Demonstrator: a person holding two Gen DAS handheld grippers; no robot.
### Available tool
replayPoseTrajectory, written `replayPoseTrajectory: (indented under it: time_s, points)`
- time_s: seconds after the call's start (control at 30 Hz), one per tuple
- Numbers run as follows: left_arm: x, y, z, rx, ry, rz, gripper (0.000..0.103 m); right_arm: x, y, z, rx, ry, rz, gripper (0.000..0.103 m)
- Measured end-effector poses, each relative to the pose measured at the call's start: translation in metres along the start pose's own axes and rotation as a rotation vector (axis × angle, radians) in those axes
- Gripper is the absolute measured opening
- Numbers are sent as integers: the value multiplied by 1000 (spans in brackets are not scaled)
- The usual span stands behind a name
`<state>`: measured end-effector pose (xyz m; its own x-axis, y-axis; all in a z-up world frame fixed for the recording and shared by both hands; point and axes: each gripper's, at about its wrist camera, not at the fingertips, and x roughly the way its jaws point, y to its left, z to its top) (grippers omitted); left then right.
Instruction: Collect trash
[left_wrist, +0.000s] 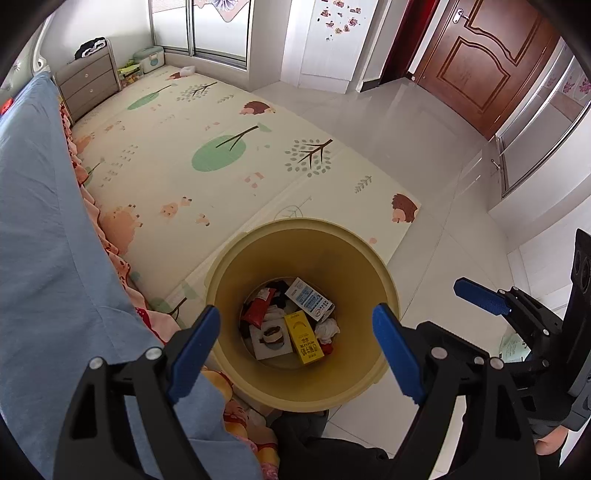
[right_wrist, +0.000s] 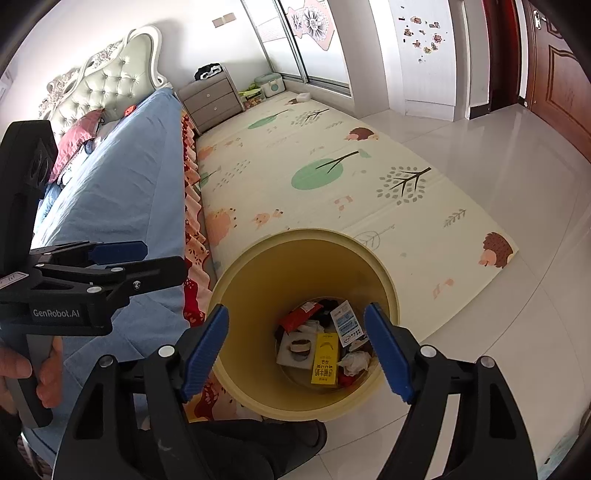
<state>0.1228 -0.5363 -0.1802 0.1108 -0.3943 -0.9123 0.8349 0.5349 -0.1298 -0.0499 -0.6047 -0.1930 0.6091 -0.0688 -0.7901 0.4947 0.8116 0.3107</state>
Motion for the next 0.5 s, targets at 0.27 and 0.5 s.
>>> replayPoseTrajectory:
  time_s: [0.27, 0.5]
  points:
    - [-11, -1, -1, -3, -27, 10, 84, -12, 6, -2, -5, -15, -5, 73]
    - [-36, -6, -4, -7, -67, -8, 84, -31, 21, 2, -35, -44, -7, 73]
